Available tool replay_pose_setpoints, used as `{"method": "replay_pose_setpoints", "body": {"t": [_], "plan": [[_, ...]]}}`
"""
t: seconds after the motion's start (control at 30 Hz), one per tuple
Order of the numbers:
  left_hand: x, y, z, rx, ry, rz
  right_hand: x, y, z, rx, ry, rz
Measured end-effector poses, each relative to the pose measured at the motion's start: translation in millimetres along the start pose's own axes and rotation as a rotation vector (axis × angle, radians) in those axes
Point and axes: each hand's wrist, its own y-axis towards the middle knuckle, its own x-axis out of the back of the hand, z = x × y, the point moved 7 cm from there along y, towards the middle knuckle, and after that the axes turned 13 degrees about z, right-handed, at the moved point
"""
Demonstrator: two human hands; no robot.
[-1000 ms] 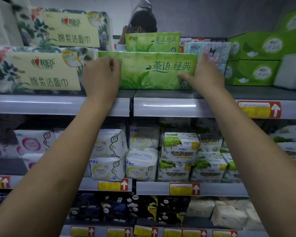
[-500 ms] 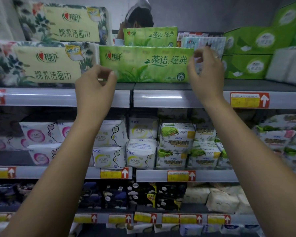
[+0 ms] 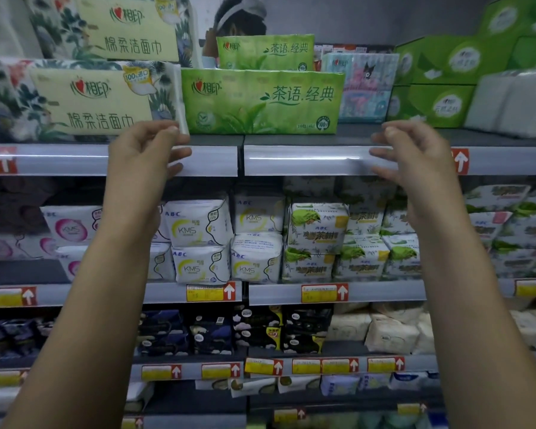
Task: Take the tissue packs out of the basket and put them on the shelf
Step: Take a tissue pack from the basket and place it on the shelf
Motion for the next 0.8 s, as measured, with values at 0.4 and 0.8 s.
{"method": "replay_pose_setpoints", "body": {"t": [0.4, 0.8], "plan": [[-2.9, -31.1, 27.6, 0.166, -0.094, 0.088, -13.3, -61.0, -20.8, -0.167, 0.052, 0.034], [-11.6, -84.8, 40.4, 0.189, -0.037, 0.082, 4.8, -112.8, -48.2, -0.188, -0.16, -0.008]]}}
